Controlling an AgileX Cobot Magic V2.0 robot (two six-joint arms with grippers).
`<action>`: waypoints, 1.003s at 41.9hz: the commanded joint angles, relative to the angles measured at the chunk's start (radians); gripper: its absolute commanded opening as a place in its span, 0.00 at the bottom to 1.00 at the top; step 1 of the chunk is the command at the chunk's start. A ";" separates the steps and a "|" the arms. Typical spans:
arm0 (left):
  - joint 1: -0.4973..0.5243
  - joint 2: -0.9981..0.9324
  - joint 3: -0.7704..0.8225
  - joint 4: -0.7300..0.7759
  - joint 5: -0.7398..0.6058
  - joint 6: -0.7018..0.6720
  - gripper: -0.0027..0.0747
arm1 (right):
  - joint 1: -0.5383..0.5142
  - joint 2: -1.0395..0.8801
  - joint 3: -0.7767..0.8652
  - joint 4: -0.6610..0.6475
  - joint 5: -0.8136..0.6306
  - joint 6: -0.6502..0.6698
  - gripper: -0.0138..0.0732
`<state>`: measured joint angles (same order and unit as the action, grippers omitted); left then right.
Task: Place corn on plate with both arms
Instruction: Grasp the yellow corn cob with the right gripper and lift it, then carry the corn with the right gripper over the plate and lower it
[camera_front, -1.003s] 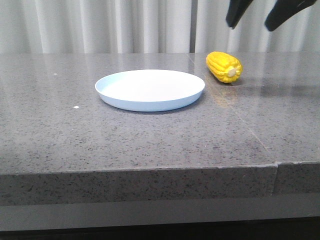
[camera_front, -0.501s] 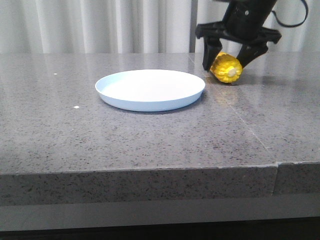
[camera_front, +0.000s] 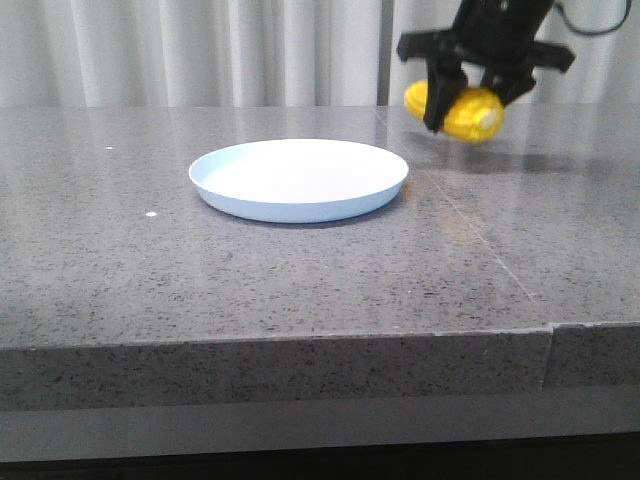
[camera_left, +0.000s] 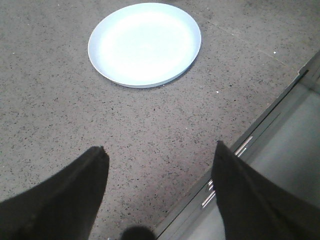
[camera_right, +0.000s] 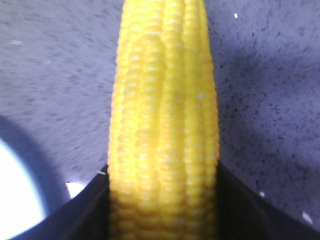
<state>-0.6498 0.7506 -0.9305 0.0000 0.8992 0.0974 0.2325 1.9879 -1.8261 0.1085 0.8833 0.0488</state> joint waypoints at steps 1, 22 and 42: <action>-0.007 -0.001 -0.026 -0.007 -0.069 -0.013 0.60 | 0.029 -0.130 -0.037 0.005 0.004 -0.007 0.52; -0.007 -0.001 -0.026 -0.007 -0.069 -0.013 0.60 | 0.379 -0.275 0.091 0.002 -0.115 0.168 0.52; -0.007 -0.001 -0.026 -0.007 -0.069 -0.013 0.60 | 0.413 -0.229 0.276 -0.403 -0.302 0.680 0.52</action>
<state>-0.6498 0.7506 -0.9305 0.0000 0.8992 0.0974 0.6504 1.7998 -1.5288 -0.1945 0.6681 0.6365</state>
